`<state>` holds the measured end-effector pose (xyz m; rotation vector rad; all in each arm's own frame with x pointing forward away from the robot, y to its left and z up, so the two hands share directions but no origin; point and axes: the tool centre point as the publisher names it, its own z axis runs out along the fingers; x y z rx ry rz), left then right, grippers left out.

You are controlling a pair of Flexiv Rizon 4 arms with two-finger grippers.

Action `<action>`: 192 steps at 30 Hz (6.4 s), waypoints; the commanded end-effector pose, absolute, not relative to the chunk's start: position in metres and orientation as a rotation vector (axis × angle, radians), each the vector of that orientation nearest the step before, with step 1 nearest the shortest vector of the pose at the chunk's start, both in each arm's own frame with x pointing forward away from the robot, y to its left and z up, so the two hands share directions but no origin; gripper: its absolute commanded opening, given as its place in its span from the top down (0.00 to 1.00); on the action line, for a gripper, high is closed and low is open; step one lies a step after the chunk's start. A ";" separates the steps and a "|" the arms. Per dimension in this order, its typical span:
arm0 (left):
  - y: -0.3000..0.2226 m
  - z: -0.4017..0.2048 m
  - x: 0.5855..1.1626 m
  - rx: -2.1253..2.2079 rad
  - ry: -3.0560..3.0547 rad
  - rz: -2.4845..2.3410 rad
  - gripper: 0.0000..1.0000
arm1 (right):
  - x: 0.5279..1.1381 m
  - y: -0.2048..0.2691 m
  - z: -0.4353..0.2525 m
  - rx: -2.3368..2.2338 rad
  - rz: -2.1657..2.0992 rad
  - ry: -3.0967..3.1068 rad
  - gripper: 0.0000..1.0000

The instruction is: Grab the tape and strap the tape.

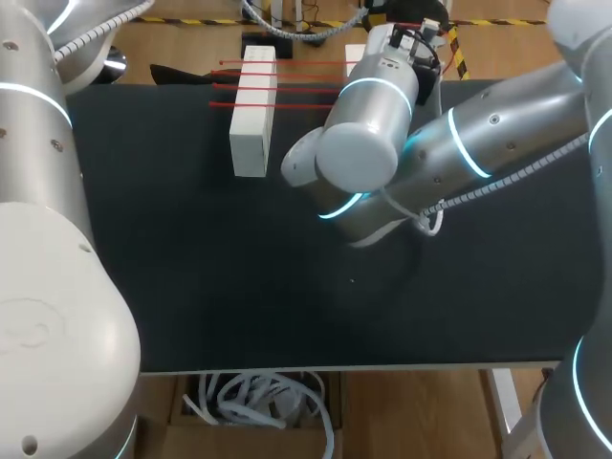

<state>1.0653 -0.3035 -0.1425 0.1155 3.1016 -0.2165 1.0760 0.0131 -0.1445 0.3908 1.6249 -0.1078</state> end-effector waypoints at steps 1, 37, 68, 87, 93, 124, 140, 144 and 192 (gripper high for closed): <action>-0.304 -0.142 1.066 0.114 3.106 -0.210 1.00 | 1.075 0.014 -0.144 0.391 -0.123 1.599 1.00; -0.304 -0.142 1.066 0.114 3.106 -0.210 1.00 | 1.071 0.015 -0.139 0.400 -0.228 1.558 1.00; -0.304 -0.142 1.066 0.114 3.106 -0.210 1.00 | 1.070 0.029 -0.144 0.400 -0.227 1.582 1.00; -0.304 -0.142 1.066 0.114 3.106 -0.210 1.00 | 1.069 0.036 -0.146 0.374 -0.220 1.592 1.00; -0.304 -0.142 1.066 0.114 3.106 -0.210 1.00 | 1.068 0.041 -0.147 0.360 -0.211 1.601 1.00; -0.304 -0.142 1.066 0.114 3.106 -0.210 1.00 | 1.066 0.055 -0.145 0.299 -0.183 1.611 1.00; -0.304 -0.142 1.066 0.114 3.106 -0.210 1.00 | 1.068 0.063 -0.144 0.281 -0.160 1.612 1.00; -0.304 -0.142 1.066 0.114 3.106 -0.210 1.00 | 1.068 0.063 -0.145 0.277 -0.157 1.615 1.00; -0.304 -0.142 1.066 0.114 3.106 -0.210 1.00 | 1.063 0.058 -0.151 0.215 -0.141 1.657 0.53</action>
